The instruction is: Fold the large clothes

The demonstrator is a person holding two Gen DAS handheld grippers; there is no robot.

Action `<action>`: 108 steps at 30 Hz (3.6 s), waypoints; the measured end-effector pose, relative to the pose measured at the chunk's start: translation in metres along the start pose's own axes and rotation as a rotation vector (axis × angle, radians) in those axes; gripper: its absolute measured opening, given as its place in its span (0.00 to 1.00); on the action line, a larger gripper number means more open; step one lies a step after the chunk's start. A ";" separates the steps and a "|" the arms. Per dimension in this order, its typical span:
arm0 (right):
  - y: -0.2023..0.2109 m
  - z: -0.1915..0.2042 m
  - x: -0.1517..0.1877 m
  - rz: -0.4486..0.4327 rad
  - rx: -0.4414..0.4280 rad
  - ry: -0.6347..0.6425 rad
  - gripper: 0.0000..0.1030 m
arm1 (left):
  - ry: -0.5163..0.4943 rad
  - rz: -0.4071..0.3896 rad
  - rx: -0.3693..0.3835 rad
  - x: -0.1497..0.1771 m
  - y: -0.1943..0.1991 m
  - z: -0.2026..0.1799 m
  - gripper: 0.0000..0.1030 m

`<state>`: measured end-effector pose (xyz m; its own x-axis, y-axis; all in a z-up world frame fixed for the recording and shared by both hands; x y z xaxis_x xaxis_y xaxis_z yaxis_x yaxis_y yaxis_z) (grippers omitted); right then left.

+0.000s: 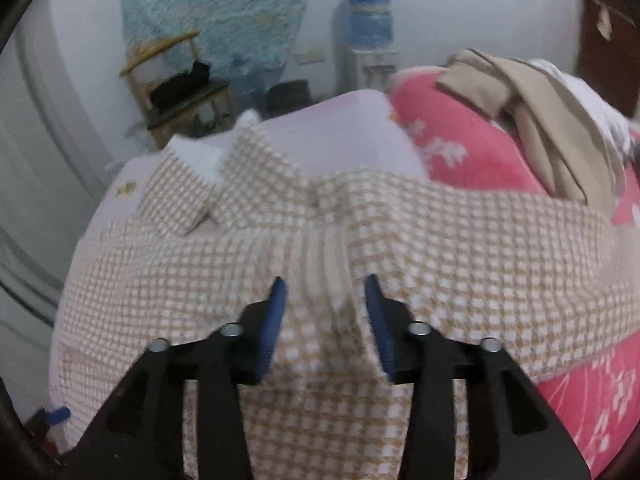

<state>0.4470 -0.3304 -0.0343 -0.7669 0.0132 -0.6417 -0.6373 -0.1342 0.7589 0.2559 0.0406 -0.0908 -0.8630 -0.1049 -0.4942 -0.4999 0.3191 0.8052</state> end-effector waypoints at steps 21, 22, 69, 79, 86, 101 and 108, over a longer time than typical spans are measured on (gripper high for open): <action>-0.030 0.058 0.047 0.100 -0.069 0.138 0.58 | -0.129 -0.114 -0.003 -0.072 0.013 -0.037 0.95; -0.028 0.059 0.046 0.098 -0.067 0.135 0.59 | -0.132 -0.121 -0.013 -0.082 0.010 -0.039 0.95; 0.064 -0.371 0.076 -0.143 0.234 -0.954 0.47 | -0.154 -0.078 -0.297 -0.126 -0.091 -0.020 0.95; 0.115 -0.356 0.040 -0.293 0.195 -0.838 0.09 | -0.154 -0.080 -0.295 -0.126 -0.090 -0.020 0.95; 0.194 -0.281 -0.033 -0.445 0.122 -0.594 0.08 | -0.155 -0.081 -0.293 -0.126 -0.090 -0.020 0.95; 0.245 0.016 -0.136 -0.511 -0.276 -0.064 0.08 | -0.148 -0.095 -0.269 -0.126 -0.087 -0.019 0.95; 0.150 0.130 -0.101 -0.238 -0.520 0.068 0.49 | -0.213 -0.139 -0.262 -0.114 -0.055 -0.023 0.95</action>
<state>0.4190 -0.2233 0.1583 -0.5897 0.0414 -0.8066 -0.6570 -0.6054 0.4492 0.3802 0.0131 -0.0714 -0.7649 0.0769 -0.6396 -0.6367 0.0608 0.7687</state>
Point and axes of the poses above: each gripper's, at about its wrist camera, not at the fingertips, and y roughly against the way its jaws point, z to its left, x to its underside, the point moved 4 cm from there along -y, roughly the way its jaws point, and after that the axes turned 3 degrees about y, right-handed, at the moved point
